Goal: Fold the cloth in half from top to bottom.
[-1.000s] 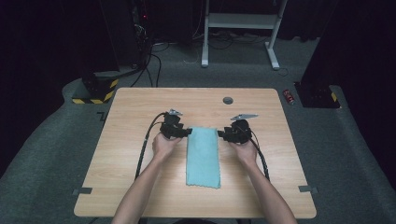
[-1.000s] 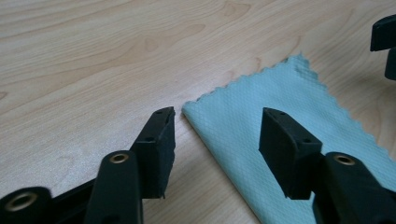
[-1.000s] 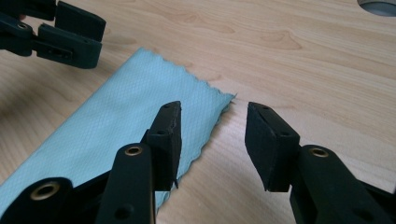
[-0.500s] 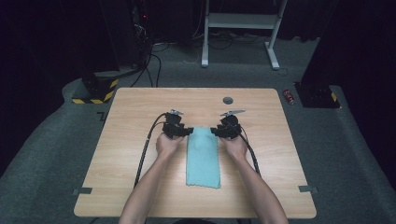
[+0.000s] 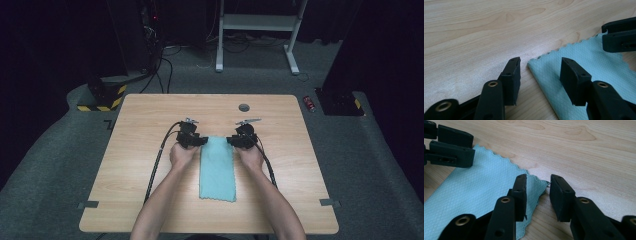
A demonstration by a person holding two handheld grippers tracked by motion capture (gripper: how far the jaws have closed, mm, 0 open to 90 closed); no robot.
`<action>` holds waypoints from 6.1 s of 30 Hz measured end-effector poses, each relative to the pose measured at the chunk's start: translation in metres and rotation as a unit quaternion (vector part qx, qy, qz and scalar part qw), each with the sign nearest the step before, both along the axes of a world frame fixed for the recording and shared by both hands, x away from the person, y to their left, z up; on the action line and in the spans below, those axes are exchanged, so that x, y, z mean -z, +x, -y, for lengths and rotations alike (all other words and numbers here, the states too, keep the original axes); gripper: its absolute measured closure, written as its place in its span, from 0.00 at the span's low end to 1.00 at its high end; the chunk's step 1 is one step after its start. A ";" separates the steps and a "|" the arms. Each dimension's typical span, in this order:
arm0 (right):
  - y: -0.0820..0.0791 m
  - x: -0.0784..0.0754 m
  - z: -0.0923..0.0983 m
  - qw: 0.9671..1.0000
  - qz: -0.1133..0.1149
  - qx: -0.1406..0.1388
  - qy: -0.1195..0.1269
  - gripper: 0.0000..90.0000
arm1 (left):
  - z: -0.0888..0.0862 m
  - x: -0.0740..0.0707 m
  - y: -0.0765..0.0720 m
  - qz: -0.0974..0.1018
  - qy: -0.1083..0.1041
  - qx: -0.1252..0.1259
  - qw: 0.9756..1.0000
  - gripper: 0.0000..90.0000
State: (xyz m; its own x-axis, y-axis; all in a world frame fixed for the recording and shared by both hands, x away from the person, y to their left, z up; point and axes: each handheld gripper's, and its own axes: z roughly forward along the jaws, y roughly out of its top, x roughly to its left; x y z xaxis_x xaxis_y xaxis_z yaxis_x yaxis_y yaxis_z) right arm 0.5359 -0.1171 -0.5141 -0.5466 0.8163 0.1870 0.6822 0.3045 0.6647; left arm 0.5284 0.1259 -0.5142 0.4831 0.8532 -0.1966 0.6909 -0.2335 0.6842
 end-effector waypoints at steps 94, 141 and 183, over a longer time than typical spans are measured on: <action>-0.026 -0.059 0.015 0.993 0.079 -0.077 0.030 1.00 | -0.017 -0.055 -0.028 0.076 -0.073 0.081 0.991 1.00; -0.057 -0.053 0.027 0.990 0.081 -0.110 0.044 1.00 | -0.018 -0.052 -0.062 0.076 -0.091 0.107 0.987 0.99; -0.101 -0.039 0.033 0.984 0.083 -0.144 0.057 1.00 | -0.019 -0.033 -0.105 0.070 -0.083 0.133 0.985 0.99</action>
State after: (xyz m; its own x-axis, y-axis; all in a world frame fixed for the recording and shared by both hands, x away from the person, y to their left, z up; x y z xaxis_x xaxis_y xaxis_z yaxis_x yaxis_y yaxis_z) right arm 0.4350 -0.1504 -0.4754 -0.7829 0.6018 0.1579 0.4581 0.3860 0.8007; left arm 0.4237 0.1448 -0.4811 0.7177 0.6546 -0.2375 0.5159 -0.2708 0.8127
